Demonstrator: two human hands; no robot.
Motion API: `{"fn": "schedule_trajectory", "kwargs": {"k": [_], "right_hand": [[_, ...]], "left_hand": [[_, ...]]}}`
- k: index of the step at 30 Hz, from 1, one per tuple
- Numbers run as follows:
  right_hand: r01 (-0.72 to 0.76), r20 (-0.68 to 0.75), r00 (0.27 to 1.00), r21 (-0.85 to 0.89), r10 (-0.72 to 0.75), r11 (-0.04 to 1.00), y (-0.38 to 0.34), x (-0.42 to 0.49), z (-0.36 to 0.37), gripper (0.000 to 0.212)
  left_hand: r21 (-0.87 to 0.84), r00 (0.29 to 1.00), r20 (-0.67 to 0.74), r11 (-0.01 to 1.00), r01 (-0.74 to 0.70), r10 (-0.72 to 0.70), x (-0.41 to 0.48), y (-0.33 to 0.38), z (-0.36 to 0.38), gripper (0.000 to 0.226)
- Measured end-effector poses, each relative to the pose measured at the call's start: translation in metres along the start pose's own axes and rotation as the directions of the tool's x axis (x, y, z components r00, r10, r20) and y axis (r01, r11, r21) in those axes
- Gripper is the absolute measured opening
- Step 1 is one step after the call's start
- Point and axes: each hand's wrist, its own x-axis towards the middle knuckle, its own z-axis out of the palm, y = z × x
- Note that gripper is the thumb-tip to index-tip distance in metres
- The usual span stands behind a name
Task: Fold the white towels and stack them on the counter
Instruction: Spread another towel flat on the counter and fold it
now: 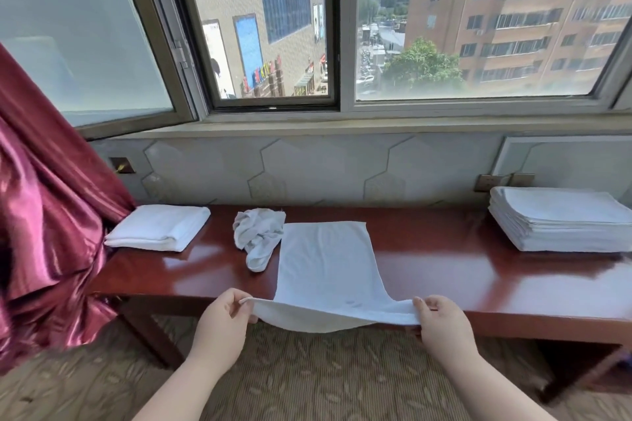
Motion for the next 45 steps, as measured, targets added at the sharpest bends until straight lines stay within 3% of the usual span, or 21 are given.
{"fn": "schedule_trajectory", "kwargs": {"k": [1,4,7,9,12,19,26,39,45], "right_hand": [[-0.034,0.002,0.999,0.11,0.034,0.993,0.0,0.0,0.0,0.007],[-0.156,0.163,0.983,0.471,0.088,0.868,0.002,0.004,0.004,0.013],[-0.19,0.331,0.944,0.539,0.001,0.82,0.004,0.012,0.005,0.026],[-0.185,0.357,0.934,0.508,-0.01,0.841,0.005,0.018,0.007,0.035],[-0.133,0.261,0.965,0.414,0.023,0.901,0.002,0.028,0.013,0.024],[0.057,0.079,0.994,0.166,-0.07,0.985,-0.026,0.072,0.025,0.029],[-0.003,0.013,1.0,0.136,0.001,0.991,-0.055,0.157,0.069,0.036],[-0.225,-0.028,0.974,-0.127,0.223,0.966,-0.081,0.302,0.157,0.031],[-0.214,-0.062,0.977,-0.168,0.206,0.962,-0.084,0.344,0.17,0.035]], "left_hand": [[0.016,1.0,-0.014,1.0,-0.003,0.003,0.0,0.0,0.0,0.02],[0.033,0.999,-0.048,0.999,-0.02,0.021,0.002,-0.001,0.0,0.021],[0.031,0.999,-0.045,1.0,-0.001,0.003,0.008,0.001,0.001,0.022],[0.038,0.999,-0.037,0.999,0.017,-0.016,0.013,0.0,0.002,0.023],[0.065,0.999,-0.038,0.997,0.034,-0.032,0.024,-0.003,0.003,0.023],[0.065,0.999,-0.033,0.998,0.023,-0.021,0.08,-0.004,0.013,0.023],[-0.083,0.997,0.013,0.993,0.083,-0.082,0.181,-0.013,0.053,0.02],[0.032,0.948,0.234,0.976,0.214,-0.216,0.371,-0.064,0.091,0.02],[0.027,0.94,0.258,0.975,0.222,-0.222,0.415,-0.063,0.111,0.024]]}}
